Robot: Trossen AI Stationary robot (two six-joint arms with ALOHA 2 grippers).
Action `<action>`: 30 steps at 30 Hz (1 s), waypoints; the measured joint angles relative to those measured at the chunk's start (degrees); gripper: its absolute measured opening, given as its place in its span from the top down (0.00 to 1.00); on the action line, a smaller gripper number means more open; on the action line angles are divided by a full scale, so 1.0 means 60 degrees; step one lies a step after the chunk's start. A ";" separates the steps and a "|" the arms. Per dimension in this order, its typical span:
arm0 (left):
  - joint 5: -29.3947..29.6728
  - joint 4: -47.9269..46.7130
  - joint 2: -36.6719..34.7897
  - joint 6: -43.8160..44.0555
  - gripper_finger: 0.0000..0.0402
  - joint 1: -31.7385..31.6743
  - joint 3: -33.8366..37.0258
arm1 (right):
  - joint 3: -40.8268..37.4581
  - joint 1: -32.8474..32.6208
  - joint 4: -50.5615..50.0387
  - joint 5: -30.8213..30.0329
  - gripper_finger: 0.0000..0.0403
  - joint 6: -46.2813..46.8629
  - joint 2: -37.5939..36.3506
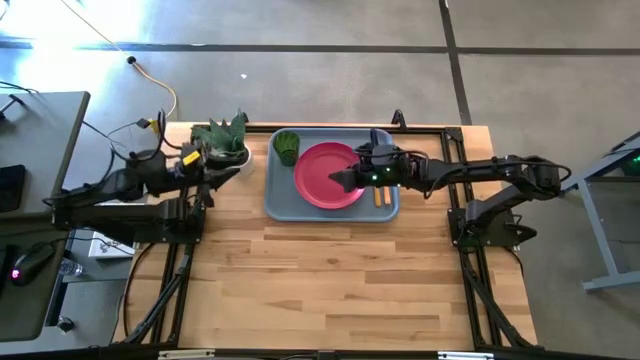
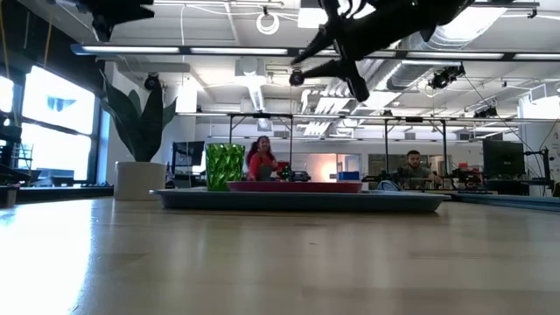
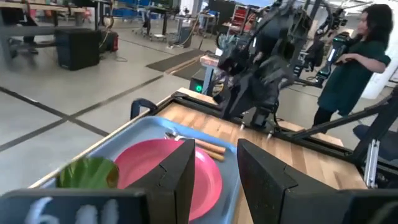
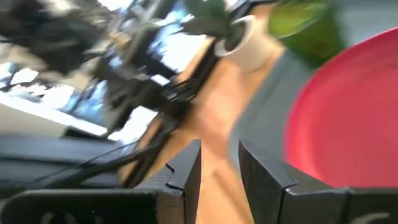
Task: Pick and place plate/cup/fork/spoon on tray
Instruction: Return to Home Position
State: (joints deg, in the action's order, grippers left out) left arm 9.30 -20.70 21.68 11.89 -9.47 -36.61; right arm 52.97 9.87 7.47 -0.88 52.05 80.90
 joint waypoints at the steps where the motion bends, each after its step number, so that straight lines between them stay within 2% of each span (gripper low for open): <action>1: 0.0000 0.0133 -0.0212 -0.0011 0.73 0.0042 0.0315 | 0.0000 -0.0024 0.0157 0.0271 0.76 0.0000 0.0000; 4: 0.0000 0.0685 -0.0773 -0.0033 0.73 0.0166 0.1243 | 0.0000 -0.0062 0.0405 0.0926 0.76 0.0373 0.0000; 6: -0.0003 0.1304 -0.1120 -0.0039 0.73 0.0247 0.1910 | 0.0000 -0.0088 0.0434 0.0964 0.76 0.0991 0.0000; 10: -0.0018 0.2211 -0.1749 -0.0017 0.73 0.0401 0.3098 | 0.0000 -0.0267 0.1034 0.0665 0.76 0.0548 0.0000; 14: -0.0036 0.2559 -0.2352 -0.0018 0.73 0.0525 0.3916 | 0.0000 -0.0365 0.2047 0.0988 0.76 0.0419 0.0000; 23: -0.0033 0.2740 -0.3409 0.0157 0.73 0.0654 0.4860 | 0.0000 -0.0109 0.4270 0.3086 0.76 -0.0773 -0.0212; 30: 0.0014 0.2582 -0.3532 0.0503 0.73 0.0651 0.5280 | 0.0000 0.0506 0.3528 0.4141 0.76 -0.1959 -0.1960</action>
State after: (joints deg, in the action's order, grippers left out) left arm 9.38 -5.21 0.49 14.91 -5.56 -4.92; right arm 52.97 12.91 28.63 23.97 40.30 69.14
